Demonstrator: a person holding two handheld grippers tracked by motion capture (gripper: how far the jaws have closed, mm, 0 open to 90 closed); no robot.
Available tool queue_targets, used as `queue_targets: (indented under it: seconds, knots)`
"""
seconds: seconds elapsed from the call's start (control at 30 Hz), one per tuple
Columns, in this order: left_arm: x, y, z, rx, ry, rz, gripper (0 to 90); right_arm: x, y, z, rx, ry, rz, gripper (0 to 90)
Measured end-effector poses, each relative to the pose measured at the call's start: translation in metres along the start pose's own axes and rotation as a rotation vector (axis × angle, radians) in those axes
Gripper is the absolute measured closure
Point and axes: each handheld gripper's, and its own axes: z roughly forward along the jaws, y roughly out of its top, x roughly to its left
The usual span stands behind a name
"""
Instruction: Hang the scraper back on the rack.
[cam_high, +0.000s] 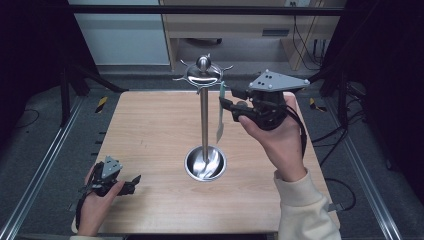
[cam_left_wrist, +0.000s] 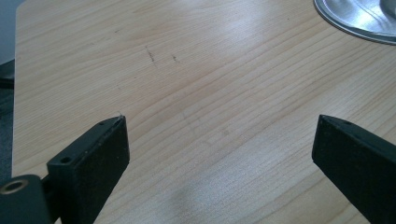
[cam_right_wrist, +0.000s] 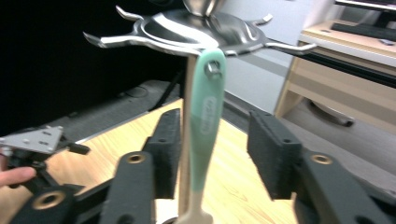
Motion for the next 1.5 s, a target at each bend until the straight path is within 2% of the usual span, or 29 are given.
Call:
queue_targets:
  seconds: [0.13,0.27,0.57,0.83,1.07,1.13,1.27,1.37,1.5]
  knots:
    - [0.000,0.000,0.000,-0.002,-0.001,-0.001,3.8,-0.001,-0.006,-0.003,-0.008,-0.029,0.001,36.2]
    - [0.000,0.000,0.000,-0.003,-0.001,-0.002,3.8,-0.005,-0.017,-0.011,-0.029,-0.078,0.028,27.4]
    - [0.000,0.000,0.000,0.000,-0.001,-0.001,3.8,-0.017,-0.040,-0.015,-0.009,-0.169,0.057,14.7]
    - [0.002,0.000,-0.001,-0.002,0.001,-0.008,3.8,-0.025,-0.064,-0.011,0.011,-0.194,0.072,10.5]
    - [0.001,0.000,-0.001,-0.010,-0.001,-0.015,3.8,-0.033,-0.090,-0.004,0.032,-0.194,0.113,8.3]
    - [0.003,-0.001,-0.002,-0.011,-0.002,-0.020,3.8,-0.035,-0.097,0.000,0.054,-0.183,0.119,7.7]
    - [0.003,-0.001,-0.001,-0.015,-0.003,-0.024,3.8,-0.040,-0.111,0.008,0.093,-0.199,0.130,8.3]
    - [0.002,0.001,0.000,-0.017,-0.007,-0.017,3.7,-0.045,-0.122,0.014,0.153,-0.233,0.142,10.1]
    - [0.001,0.001,0.000,-0.015,-0.011,-0.016,3.7,-0.051,-0.136,0.018,0.193,-0.278,0.159,13.0]
